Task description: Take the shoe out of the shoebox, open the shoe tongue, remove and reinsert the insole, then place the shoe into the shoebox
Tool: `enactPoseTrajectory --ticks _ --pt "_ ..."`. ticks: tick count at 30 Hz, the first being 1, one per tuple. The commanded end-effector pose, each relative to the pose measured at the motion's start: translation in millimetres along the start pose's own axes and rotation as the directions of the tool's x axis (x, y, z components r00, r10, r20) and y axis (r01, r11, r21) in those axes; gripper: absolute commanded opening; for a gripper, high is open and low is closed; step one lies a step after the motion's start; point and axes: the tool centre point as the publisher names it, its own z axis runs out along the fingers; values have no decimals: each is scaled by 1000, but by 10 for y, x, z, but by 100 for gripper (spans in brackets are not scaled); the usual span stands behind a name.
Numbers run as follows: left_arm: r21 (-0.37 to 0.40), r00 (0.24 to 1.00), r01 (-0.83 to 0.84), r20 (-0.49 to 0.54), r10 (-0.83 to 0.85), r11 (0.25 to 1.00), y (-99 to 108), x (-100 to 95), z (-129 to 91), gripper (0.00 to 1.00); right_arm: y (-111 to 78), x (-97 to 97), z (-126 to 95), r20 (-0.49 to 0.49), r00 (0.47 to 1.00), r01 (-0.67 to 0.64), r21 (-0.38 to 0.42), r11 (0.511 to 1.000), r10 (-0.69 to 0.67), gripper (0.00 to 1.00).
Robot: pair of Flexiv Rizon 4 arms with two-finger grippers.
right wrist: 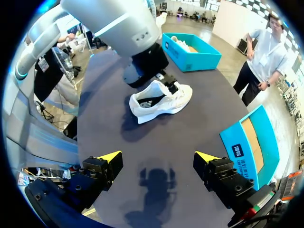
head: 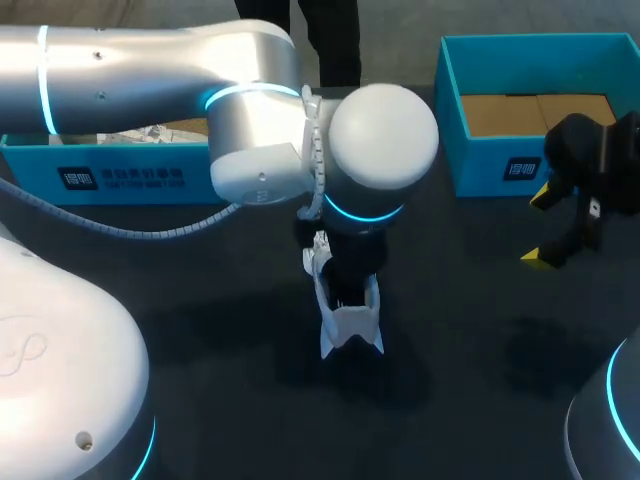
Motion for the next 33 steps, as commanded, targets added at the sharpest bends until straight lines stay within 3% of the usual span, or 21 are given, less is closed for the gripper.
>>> enactPoseTrajectory --ticks 1,6,8,9,10,11,14,20,33 --pt "1 1000 1 12 -1 1000 132 58 -105 100 10 -12 16 -2 1000 -1 3 1000 1 100" --pt "0 999 -13 30 13 1000 248 60 -194 100 10 -12 16 -2 1000 -1 3 1000 1 100" --pt "-5 999 -12 33 12 1000 268 62 -204 89 10 -12 16 -2 1000 -1 3 1000 1 100" --pt "-3 999 -14 39 15 1000 272 61 -203 89 10 -12 16 -2 1000 -1 3 1000 1 100" --pt "3 999 -16 48 16 1000 274 61 -201 81 10 -12 16 -2 1000 -1 3 1000 1 100" --pt "8 998 -17 53 16 1000 276 59 -203 42 10 -12 16 -2 1000 -1 3 1000 1 100" --pt "10 999 -21 48 21 1000 276 53 -199 51 10 -12 16 -2 1000 -1 3 1000 1 100" --pt "20 999 -23 48 22 1000 270 57 -184 43 10 -12 16 -2 1000 -1 3 1000 1 100" --pt "66 998 -30 60 26 997 82 28 -66 45 10 -12 16 -2 1000 -1 3 1000 1 100"
